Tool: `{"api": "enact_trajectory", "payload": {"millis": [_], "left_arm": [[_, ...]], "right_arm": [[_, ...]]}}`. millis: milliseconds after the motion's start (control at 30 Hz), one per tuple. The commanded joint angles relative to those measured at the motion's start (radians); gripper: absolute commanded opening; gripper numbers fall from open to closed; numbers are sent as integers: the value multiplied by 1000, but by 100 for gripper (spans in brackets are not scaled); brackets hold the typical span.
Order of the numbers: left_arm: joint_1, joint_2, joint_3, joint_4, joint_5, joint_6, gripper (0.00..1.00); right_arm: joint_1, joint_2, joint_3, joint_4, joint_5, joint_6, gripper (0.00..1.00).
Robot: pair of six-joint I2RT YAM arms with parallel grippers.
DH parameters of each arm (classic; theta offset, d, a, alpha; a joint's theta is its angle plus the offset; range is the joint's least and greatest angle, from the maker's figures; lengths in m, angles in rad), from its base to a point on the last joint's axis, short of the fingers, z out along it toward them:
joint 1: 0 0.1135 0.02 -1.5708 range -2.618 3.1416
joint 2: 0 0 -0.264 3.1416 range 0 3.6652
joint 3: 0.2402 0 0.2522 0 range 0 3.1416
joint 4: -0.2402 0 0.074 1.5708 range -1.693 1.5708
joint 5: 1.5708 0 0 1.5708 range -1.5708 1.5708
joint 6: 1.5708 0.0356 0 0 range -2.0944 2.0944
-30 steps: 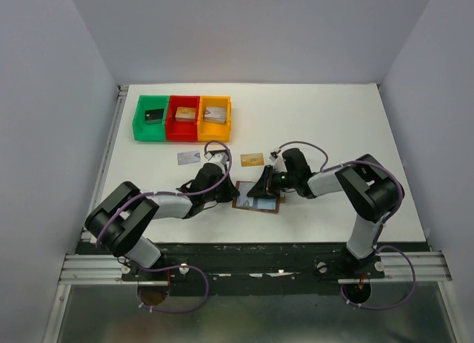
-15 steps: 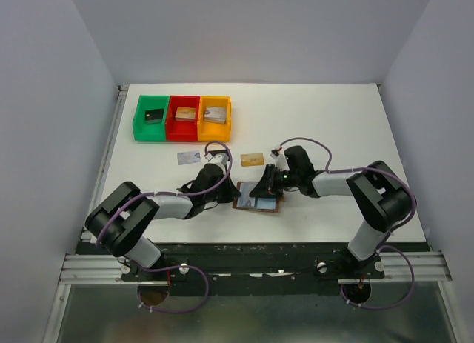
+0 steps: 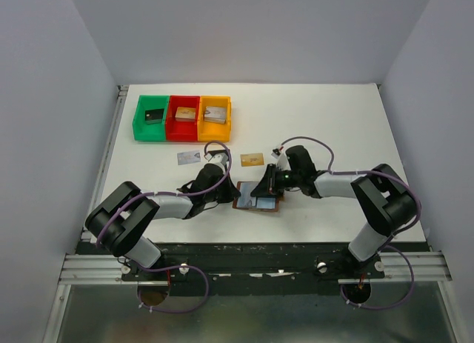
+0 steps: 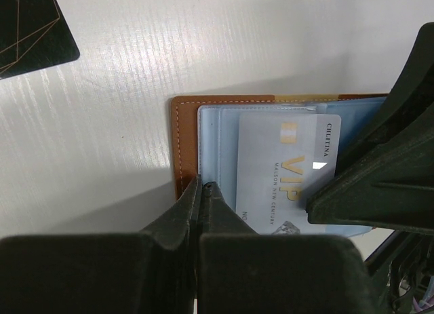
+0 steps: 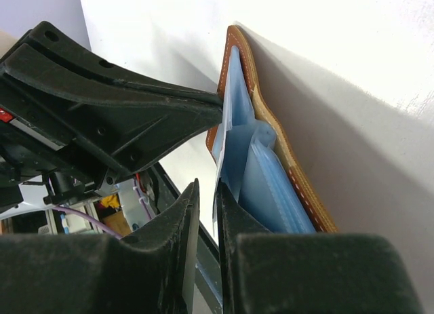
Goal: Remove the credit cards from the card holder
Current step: Remove the credit card from the card holder.
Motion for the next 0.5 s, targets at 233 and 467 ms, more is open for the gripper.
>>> {"api": "enact_trajectory", "payload": {"millis": [233,467], "left_arm": [[-2,34,-44,-89,-25,-1,0],[0,34,-47,-86,-27,-3,0]], "right_arm": [[-9,-55,-34,-16,6,-19,22],[-17,-74,-46,-32,13,-37,20]]}}
